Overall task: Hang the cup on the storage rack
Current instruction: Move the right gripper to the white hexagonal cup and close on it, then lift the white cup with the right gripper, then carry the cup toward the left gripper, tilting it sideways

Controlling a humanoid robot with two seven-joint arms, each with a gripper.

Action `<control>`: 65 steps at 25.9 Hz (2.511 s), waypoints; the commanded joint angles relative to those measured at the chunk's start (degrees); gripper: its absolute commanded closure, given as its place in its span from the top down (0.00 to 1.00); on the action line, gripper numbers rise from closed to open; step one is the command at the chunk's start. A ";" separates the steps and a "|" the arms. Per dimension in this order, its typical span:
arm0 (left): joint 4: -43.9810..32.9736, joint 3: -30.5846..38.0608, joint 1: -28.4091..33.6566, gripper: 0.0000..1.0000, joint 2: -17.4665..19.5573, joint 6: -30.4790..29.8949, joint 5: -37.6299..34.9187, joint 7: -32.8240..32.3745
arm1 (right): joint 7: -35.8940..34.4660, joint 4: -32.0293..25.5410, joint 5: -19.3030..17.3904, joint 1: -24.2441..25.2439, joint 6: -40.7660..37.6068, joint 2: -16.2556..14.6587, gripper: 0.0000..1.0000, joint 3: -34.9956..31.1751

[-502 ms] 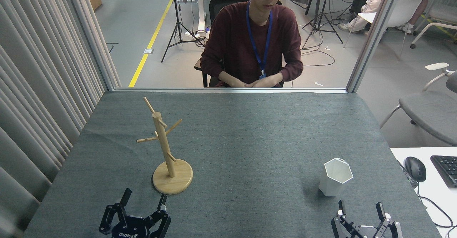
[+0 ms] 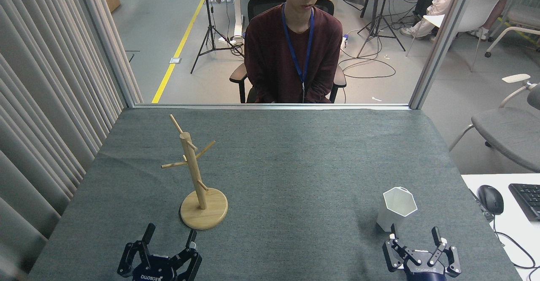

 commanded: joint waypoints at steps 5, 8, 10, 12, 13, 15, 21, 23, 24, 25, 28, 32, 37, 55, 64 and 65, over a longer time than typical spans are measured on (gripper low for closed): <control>0.10 0.40 0.17 1.00 0.02 0.10 0.07 0.05 | 0.49 7.64 0.34 -6.87 -0.02 -0.37 0.99 1.83; 0.10 0.49 0.26 1.00 0.02 0.10 0.24 0.05 | 0.49 9.66 0.34 -8.28 -0.11 -0.63 0.99 2.54; 0.01 0.40 0.26 1.00 0.02 0.10 0.24 0.05 | 0.40 10.63 0.34 -8.71 -0.11 -0.72 0.99 2.54; 0.01 0.49 0.35 1.00 0.02 0.10 0.24 0.05 | 0.31 11.68 0.34 -9.33 -0.11 -0.72 0.99 2.54; 0.01 0.49 0.35 1.00 0.11 0.01 0.15 0.05 | 0.31 12.30 0.34 -9.86 -0.11 -0.72 0.99 2.54; 0.10 0.49 0.35 1.00 0.11 0.01 0.24 0.05 | 0.31 13.52 0.34 -10.91 -0.11 -0.63 0.99 2.62; 0.01 0.58 0.26 1.00 0.11 -0.08 0.24 0.05 | -0.04 17.30 0.34 -13.72 -0.11 -0.63 0.99 2.62; 0.01 0.49 0.26 1.00 0.11 -0.08 0.24 0.14 | -0.13 18.09 0.34 -14.08 -0.11 -0.72 0.99 2.62; 0.01 0.58 0.35 1.00 0.19 -0.08 0.24 0.14 | -0.13 18.18 0.25 -14.16 -0.11 -0.81 0.99 2.54; 0.01 0.58 0.44 1.00 0.19 -0.08 0.24 0.14 | -0.13 18.18 0.25 -14.16 -0.11 -1.16 0.99 2.54; 0.01 0.58 0.52 1.00 0.19 -0.08 0.24 0.14 | -0.13 18.62 -0.10 -14.52 -0.20 -1.69 0.99 2.54; -0.07 0.58 0.61 1.00 0.28 -0.17 0.24 0.14 | -0.21 19.50 -0.19 -14.96 -0.20 -2.48 0.99 2.54; -0.34 0.66 0.79 1.00 0.63 -0.17 0.24 0.14 | -0.30 22.05 -0.19 -17.33 -0.28 -2.39 0.99 2.62; 0.19 0.49 -0.79 1.00 0.98 -0.17 0.07 0.49 | -3.03 18.89 -0.28 -15.66 -2.04 -1.95 0.72 3.42; 3.62 -13.84 -2.02 1.00 2.13 -3.68 -8.63 1.81 | -2.59 0.52 0.25 -9.77 -1.78 3.41 0.72 4.38; 4.23 -16.12 -2.11 1.00 1.95 -3.68 -11.18 1.81 | -2.50 -1.24 0.34 -8.89 -1.69 4.55 0.72 5.08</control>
